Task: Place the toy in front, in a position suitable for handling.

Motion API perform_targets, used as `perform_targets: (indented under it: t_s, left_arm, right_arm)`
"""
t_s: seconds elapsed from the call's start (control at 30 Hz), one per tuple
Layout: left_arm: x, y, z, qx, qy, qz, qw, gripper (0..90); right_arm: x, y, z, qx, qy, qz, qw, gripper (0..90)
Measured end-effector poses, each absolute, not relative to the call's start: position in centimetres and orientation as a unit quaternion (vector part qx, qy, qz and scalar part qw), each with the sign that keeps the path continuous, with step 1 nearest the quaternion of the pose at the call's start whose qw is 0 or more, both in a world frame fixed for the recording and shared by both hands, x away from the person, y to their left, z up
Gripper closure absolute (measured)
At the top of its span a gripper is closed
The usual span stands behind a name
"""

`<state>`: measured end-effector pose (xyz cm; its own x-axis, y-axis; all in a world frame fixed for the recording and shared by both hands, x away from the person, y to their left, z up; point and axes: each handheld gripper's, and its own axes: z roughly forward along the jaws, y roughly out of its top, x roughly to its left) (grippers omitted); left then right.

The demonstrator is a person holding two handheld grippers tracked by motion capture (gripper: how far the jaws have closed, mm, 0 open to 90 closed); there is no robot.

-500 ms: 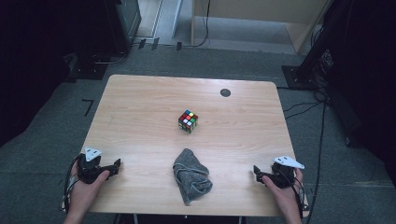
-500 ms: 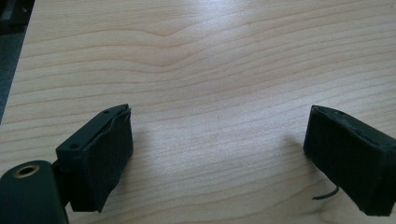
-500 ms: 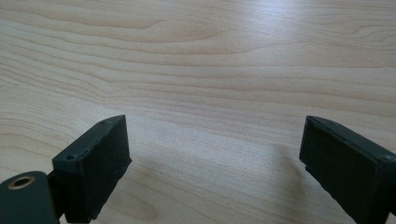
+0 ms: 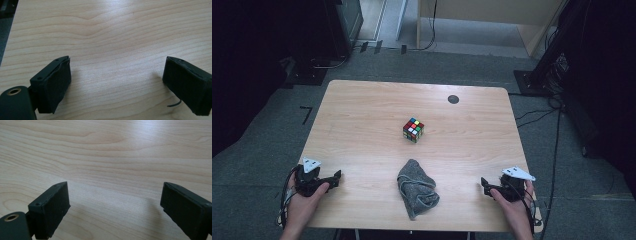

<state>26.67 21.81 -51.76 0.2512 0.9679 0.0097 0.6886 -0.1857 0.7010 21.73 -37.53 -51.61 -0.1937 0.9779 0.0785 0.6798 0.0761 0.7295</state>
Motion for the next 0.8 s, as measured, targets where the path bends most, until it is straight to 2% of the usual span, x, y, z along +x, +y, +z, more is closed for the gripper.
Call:
perform_targets:
  t_s: [0.8]
  left_arm:
    - [26.7, 21.8, -51.8, 0.734, 0.565, 0.235, 0.297, 8.5]
  right_arm:
    - [21.5, -33.3, -49.9, 0.554, 0.712, 0.369, 0.222, 8.4]
